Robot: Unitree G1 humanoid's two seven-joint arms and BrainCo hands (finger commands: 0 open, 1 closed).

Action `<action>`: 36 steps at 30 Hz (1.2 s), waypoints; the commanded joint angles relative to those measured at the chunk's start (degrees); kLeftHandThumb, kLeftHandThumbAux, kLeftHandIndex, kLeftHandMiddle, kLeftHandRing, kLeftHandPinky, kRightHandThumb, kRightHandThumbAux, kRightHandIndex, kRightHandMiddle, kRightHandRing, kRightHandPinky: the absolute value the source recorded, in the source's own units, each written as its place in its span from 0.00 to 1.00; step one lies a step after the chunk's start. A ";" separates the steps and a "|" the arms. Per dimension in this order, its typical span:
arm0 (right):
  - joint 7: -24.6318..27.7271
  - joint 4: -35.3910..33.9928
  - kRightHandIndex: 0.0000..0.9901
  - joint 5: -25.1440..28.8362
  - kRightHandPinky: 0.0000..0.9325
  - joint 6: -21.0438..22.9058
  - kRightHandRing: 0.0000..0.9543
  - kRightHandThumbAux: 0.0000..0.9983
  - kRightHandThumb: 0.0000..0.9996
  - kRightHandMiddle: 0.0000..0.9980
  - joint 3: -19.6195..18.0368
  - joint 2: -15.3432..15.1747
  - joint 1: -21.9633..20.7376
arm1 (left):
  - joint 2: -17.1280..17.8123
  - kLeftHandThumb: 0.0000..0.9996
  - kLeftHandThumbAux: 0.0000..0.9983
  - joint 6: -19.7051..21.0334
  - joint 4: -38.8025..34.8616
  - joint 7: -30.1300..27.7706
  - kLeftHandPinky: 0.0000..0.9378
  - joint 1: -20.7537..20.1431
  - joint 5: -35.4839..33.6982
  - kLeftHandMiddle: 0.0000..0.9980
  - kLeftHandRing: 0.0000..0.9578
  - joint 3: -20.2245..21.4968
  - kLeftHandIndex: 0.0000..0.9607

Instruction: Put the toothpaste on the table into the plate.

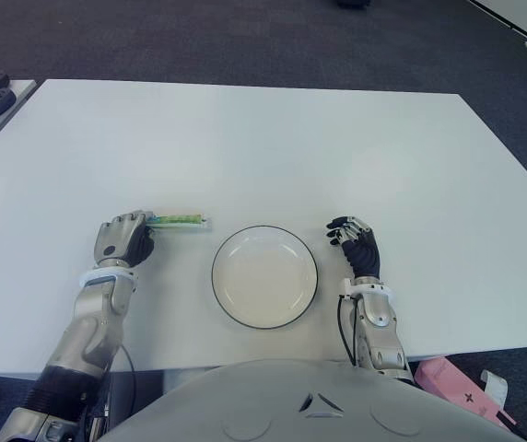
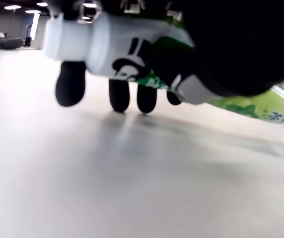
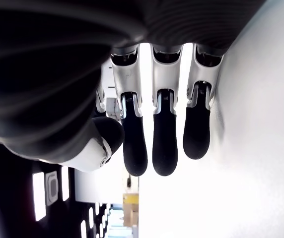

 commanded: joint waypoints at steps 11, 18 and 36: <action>-0.01 4.37 0.43 -0.16 0.54 3.65 0.53 0.73 0.71 0.50 -0.25 -0.21 2.14 | -8.84 0.84 0.67 -5.14 1.65 9.14 0.78 2.81 -8.14 0.57 0.76 3.22 0.42; -0.01 4.52 0.43 0.24 0.54 3.89 0.53 0.73 0.71 0.50 -0.41 -0.09 1.83 | -12.35 0.84 0.67 -6.91 0.89 13.20 0.83 2.94 -9.81 0.58 0.79 3.93 0.42; 0.78 6.91 0.43 0.47 0.56 1.63 0.54 0.73 0.71 0.50 -0.52 -0.36 0.59 | -27.10 0.84 0.68 -10.27 -11.60 17.07 0.84 6.18 -16.99 0.58 0.81 3.85 0.41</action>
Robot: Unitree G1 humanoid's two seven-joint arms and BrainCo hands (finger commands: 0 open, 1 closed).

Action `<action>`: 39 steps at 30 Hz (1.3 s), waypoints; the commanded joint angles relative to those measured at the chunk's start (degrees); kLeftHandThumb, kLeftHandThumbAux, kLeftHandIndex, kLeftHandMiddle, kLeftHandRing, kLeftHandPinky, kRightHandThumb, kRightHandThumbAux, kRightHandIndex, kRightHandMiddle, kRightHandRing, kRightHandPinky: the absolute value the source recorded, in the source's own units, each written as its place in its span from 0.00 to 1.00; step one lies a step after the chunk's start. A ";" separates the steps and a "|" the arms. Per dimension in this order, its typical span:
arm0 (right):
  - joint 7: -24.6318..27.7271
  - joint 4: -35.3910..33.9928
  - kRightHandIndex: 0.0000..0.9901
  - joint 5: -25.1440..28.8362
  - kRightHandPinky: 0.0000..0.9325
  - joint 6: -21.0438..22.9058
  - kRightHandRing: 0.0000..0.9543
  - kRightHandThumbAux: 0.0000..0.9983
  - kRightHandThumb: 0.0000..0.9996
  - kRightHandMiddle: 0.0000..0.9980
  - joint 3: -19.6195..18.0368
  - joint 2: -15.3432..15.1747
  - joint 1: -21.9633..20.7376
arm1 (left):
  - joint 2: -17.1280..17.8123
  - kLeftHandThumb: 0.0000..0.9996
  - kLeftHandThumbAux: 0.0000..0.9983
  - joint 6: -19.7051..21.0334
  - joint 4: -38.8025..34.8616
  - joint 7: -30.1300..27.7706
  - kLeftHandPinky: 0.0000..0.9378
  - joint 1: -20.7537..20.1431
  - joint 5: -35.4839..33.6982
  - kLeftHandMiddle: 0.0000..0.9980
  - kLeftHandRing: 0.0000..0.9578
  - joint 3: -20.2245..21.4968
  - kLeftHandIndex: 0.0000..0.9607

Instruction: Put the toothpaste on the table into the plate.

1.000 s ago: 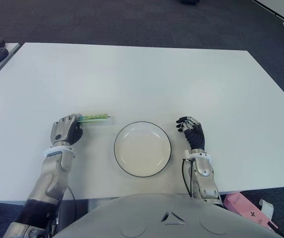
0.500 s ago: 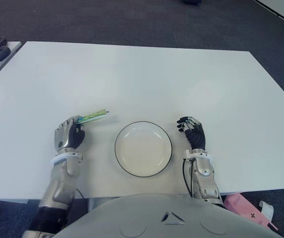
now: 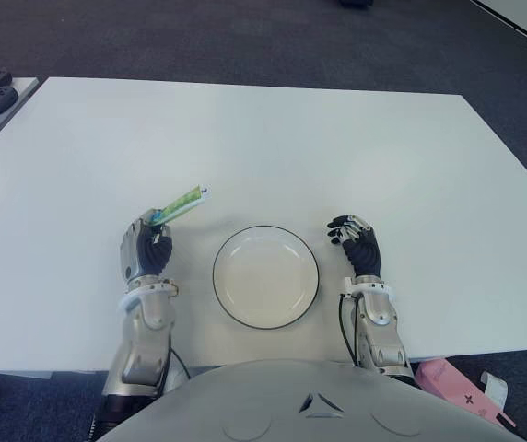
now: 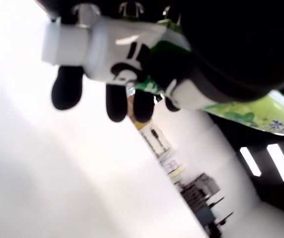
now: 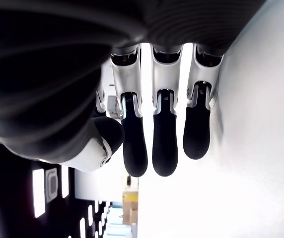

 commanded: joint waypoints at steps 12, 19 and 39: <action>0.16 5.42 0.43 0.35 0.56 2.49 0.54 0.73 0.71 0.50 -0.25 0.50 1.57 | 3.50 0.84 0.68 -13.39 0.30 -1.51 0.83 0.24 1.41 0.58 0.82 -5.49 0.42; 0.05 5.63 0.43 0.27 0.56 2.24 0.54 0.73 0.71 0.50 -0.26 0.59 1.50 | 5.08 0.84 0.67 -15.55 0.40 -2.32 0.85 -0.67 3.93 0.57 0.83 -8.07 0.42; -0.54 4.45 0.43 -0.05 0.56 3.37 0.54 0.73 0.71 0.50 -0.04 1.26 1.99 | 10.84 0.84 0.67 -23.18 7.31 -2.12 0.89 -6.81 15.20 0.58 0.86 -15.19 0.42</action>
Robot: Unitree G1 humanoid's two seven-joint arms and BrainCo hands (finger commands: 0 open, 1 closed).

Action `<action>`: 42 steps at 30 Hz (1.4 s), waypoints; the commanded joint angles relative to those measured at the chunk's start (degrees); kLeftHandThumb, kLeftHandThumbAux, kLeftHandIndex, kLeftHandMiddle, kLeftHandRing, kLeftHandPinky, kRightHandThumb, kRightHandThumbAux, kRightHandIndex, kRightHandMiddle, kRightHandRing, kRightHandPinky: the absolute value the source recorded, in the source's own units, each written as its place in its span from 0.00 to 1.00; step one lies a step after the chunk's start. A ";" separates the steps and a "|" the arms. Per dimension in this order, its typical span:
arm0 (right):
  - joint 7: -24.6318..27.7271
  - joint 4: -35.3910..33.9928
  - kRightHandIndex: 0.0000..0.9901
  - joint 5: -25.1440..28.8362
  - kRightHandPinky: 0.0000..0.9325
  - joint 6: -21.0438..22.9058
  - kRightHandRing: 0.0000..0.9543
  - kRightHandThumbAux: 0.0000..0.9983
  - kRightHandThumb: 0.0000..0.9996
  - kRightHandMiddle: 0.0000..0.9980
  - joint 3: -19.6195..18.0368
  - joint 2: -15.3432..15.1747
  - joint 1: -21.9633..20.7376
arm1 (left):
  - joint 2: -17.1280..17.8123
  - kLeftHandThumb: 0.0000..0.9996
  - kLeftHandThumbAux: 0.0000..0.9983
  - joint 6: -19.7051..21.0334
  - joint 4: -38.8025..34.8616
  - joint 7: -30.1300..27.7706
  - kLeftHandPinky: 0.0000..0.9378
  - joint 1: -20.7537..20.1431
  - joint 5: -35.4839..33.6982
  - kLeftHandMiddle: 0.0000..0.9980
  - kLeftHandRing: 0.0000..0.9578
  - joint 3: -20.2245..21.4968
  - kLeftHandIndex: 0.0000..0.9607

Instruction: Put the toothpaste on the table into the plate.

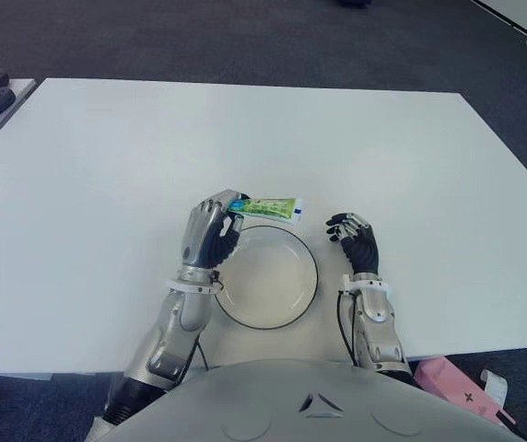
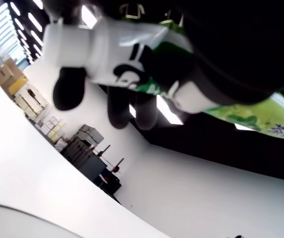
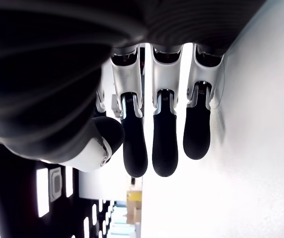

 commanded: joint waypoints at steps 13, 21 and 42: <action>-0.36 2.42 0.43 -0.08 0.53 5.36 0.52 0.73 0.71 0.49 0.15 0.58 3.33 | 6.24 0.84 0.67 -0.39 3.43 -5.66 0.84 -3.63 6.43 0.57 0.82 -5.78 0.42; -0.61 1.42 0.43 0.11 0.53 6.36 0.52 0.73 0.71 0.49 0.10 1.00 3.78 | 7.45 0.84 0.67 0.02 3.07 -8.63 0.80 -4.36 7.13 0.57 0.79 -7.21 0.42; -0.62 0.89 0.43 0.35 0.50 6.60 0.50 0.73 0.71 0.48 0.09 1.16 4.01 | 6.95 0.24 0.66 0.24 2.91 -1.81 0.33 -3.73 9.41 0.20 0.28 -7.23 0.12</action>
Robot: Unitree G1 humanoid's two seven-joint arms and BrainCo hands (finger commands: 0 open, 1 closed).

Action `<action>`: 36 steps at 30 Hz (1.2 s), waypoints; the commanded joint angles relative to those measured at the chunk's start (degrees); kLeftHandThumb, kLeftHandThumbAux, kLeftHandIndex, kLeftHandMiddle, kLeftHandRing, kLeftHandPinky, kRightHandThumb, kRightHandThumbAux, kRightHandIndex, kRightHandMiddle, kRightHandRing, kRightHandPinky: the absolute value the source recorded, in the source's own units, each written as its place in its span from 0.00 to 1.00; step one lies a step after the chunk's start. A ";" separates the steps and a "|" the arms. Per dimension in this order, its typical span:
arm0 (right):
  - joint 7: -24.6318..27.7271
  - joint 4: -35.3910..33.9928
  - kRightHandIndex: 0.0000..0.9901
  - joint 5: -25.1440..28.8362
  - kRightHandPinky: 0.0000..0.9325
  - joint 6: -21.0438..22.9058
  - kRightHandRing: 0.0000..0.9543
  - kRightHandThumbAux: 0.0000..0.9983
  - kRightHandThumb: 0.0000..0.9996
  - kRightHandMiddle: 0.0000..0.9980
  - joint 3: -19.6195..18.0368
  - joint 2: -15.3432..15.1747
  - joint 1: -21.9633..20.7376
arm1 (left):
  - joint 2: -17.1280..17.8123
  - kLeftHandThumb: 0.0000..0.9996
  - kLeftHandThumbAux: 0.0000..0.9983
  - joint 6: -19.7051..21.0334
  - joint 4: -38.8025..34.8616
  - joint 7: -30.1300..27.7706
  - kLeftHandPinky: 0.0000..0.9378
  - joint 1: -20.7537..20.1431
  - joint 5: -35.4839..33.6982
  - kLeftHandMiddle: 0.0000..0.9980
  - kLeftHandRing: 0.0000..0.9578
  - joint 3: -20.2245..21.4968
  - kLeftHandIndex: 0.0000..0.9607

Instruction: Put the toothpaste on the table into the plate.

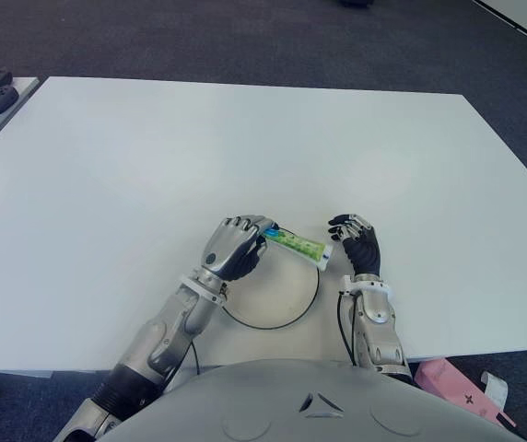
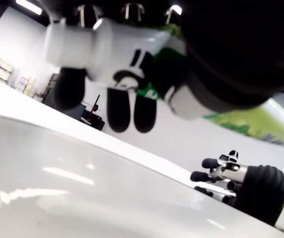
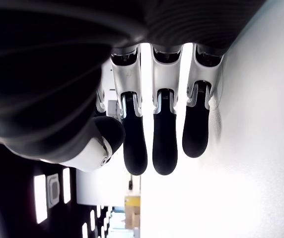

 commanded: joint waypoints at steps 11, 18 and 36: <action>-0.05 3.18 0.43 0.51 0.50 4.47 0.50 0.73 0.71 0.48 -0.05 0.66 2.91 | 1.09 0.08 0.63 -1.35 0.70 8.23 0.13 0.15 3.00 0.08 0.10 0.05 0.01; -0.32 3.10 0.43 0.42 0.50 4.87 0.49 0.73 0.71 0.47 -0.13 0.73 2.81 | 1.21 0.04 0.61 -2.88 1.84 10.75 0.09 -0.44 2.45 0.05 0.06 0.09 0.00; 0.18 3.50 0.43 0.54 0.52 4.02 0.51 0.73 0.71 0.48 -0.20 0.44 2.82 | 1.39 0.00 0.62 -3.86 3.41 14.58 0.06 -0.68 3.16 0.04 0.04 0.15 0.01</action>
